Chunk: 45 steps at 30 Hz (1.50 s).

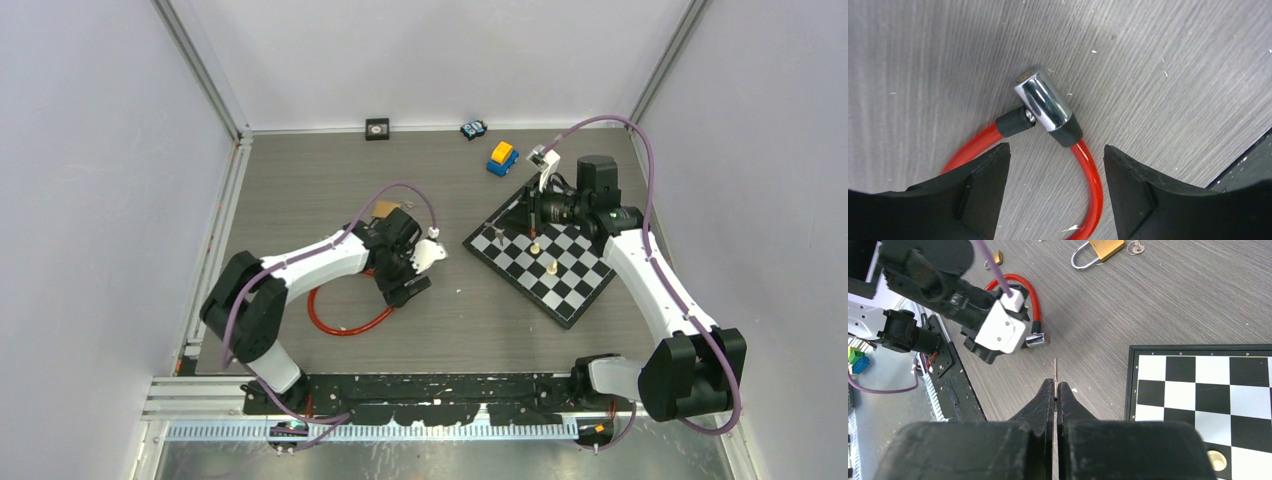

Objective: Unlock with the key

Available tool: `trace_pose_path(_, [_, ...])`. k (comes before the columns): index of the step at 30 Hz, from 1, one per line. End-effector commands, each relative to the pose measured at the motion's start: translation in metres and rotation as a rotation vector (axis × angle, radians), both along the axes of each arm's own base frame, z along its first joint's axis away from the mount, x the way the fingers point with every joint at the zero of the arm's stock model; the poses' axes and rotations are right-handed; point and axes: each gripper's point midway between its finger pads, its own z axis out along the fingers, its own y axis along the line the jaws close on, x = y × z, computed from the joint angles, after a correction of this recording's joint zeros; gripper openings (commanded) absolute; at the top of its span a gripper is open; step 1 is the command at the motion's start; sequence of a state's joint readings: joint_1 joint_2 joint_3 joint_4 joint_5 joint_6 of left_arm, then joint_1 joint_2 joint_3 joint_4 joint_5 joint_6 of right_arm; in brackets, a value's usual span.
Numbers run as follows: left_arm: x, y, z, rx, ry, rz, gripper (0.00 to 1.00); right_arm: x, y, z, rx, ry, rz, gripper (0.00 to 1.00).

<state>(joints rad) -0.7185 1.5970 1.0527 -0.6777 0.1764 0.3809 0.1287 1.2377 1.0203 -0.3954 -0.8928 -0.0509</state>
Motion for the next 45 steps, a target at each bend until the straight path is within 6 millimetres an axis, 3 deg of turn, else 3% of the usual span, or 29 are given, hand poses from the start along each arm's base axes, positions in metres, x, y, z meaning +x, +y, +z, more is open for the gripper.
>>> trace_pose_path(1, [-0.003, -0.004, -0.008, 0.021, 0.09, 0.129, 0.69, 0.004, 0.002, 0.008, 0.022, -0.042, 0.014, 0.01])
trace_pose_path(5, [0.002, -0.003, -0.016, 0.049, 0.091, 0.156, 0.67, 0.004, 0.002, 0.008, 0.021, -0.045, 0.014, 0.01])
trace_pose_path(17, [0.006, -0.01, -0.042, 0.065, 0.131, 0.19, 0.5, 0.005, 0.002, 0.006, 0.019, -0.039, 0.014, 0.01])
trace_pose_path(22, [0.006, -0.007, -0.044, 0.072, 0.117, 0.163, 0.32, 0.005, 0.002, 0.005, 0.018, -0.033, 0.014, 0.01])
trace_pose_path(24, [0.004, -0.006, -0.041, 0.065, 0.113, 0.134, 0.17, 0.005, 0.002, 0.004, 0.02, -0.031, 0.016, 0.01])
trace_pose_path(27, [-0.006, -0.011, -0.03, 0.007, 0.124, 0.037, 0.0, 0.004, 0.002, 0.005, 0.022, -0.03, 0.017, 0.0])
trace_pose_path(37, [-0.057, -0.024, 0.045, -0.319, 0.028, -0.327, 0.0, -0.003, 0.007, 0.014, 0.055, -0.032, 0.047, 0.01])
trace_pose_path(41, [-0.084, -0.028, 0.077, -0.462, -0.004, -0.487, 0.0, -0.018, 0.013, 0.024, 0.07, -0.053, 0.117, 0.01])
trace_pose_path(45, [-0.097, -0.028, 0.096, -0.535, -0.067, -0.6, 0.0, -0.042, 0.027, 0.031, 0.022, -0.111, 0.233, 0.01])
